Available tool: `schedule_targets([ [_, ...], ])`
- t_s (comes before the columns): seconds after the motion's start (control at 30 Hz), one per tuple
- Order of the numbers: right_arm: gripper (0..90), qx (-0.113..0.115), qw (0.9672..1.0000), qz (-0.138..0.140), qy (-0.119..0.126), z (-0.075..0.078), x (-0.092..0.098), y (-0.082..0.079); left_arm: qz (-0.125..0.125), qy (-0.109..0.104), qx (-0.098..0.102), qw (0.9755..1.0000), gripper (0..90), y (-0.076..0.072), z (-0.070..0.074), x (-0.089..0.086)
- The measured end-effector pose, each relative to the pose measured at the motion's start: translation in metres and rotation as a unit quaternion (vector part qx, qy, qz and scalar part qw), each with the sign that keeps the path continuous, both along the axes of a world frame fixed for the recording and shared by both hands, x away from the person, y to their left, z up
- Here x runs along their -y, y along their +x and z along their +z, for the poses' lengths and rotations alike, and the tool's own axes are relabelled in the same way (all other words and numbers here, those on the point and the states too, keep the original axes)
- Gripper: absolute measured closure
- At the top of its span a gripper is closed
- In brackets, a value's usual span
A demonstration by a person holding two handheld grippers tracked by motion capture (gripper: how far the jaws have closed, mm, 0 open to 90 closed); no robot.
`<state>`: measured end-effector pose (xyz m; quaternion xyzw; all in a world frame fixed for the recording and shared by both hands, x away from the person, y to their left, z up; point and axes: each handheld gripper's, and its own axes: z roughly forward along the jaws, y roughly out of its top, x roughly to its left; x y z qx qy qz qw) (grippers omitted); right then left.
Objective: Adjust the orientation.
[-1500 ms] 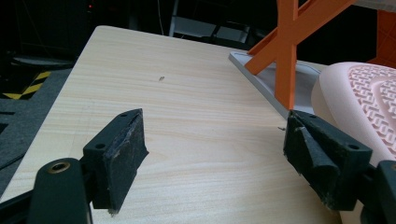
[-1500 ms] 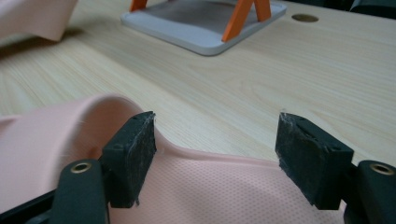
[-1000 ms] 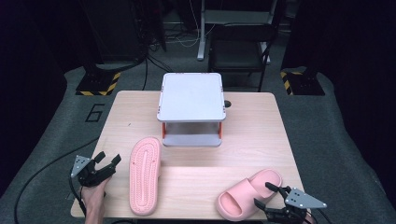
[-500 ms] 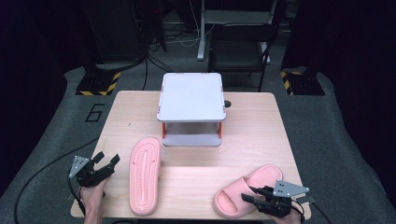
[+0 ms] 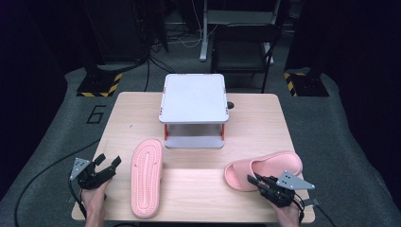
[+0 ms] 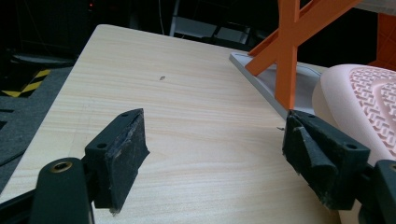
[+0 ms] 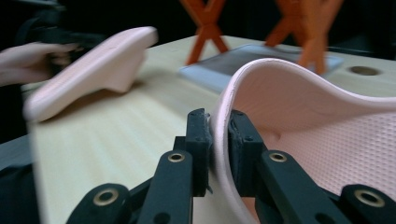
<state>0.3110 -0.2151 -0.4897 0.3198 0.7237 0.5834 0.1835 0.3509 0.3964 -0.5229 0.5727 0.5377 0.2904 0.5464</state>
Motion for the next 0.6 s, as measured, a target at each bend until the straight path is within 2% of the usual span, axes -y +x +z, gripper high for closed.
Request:
schedule_targets([
  [0.07, 79.1, 0.0, 0.9997, -0.025, 0.005, -0.001, -0.003, 0.01, 0.0, 0.0, 0.0, 1.0, 21.7, 0.0, 0.0, 0.0],
  [0.13, 77.4, -0.011, 0.9986, -0.05, 0.016, -0.003, -0.004, 0.018, -0.001, 0.0, 0.0, 1.0, 21.7, 0.0, 0.0, 0.0],
  [0.17, 76.5, -0.021, 0.997, -0.071, 0.025, -0.005, -0.005, 0.022, 0.0, 0.001, -0.001, 1.0, 21.7, 0.0, 0.0, 0.0],
  [0.23, 73.6, -0.028, 0.9952, -0.086, 0.036, -0.009, -0.005, 0.029, -0.003, 0.001, -0.003, 1.0, 21.7, -0.001, 0.0, -0.001],
  [0.3, 66.6, -0.035, 0.9927, -0.111, 0.03, -0.012, -0.004, 0.031, 0.002, -0.003, 0.002, 1.0, 21.7, 0.0, 0.0, -0.001],
  [0.33, 63.8, -0.041, 0.9918, -0.119, 0.022, -0.013, -0.003, 0.031, -0.002, -0.001, -0.004, 1.0, 21.7, 0.0, 0.0, -0.002],
  [0.37, 60.7, -0.047, 0.9912, -0.123, 0.008, -0.015, -0.001, 0.031, -0.002, -0.001, -0.003, 1.0, 21.7, 0.0, 0.0, -0.002],
  [0.43, 54.4, -0.06, 0.9912, -0.118, 0.004, -0.018, 0.001, 0.029, -0.002, -0.001, -0.003, 1.0, 21.7, 0.0, 0.0, -0.002],
  [0.5, 51.2, -0.053, 0.9915, -0.119, -0.002, -0.018, 0.004, 0.025, -0.001, -0.001, -0.002, 1.0, 21.8, 0.0, 0.0, -0.001],
  [0.6, 43.9, -0.048, 0.9935, -0.103, -0.005, -0.015, 0.01, 0.022, 0.0, 0.0, -0.001, 1.0, 21.8, 0.0, 0.0, 0.0],
])
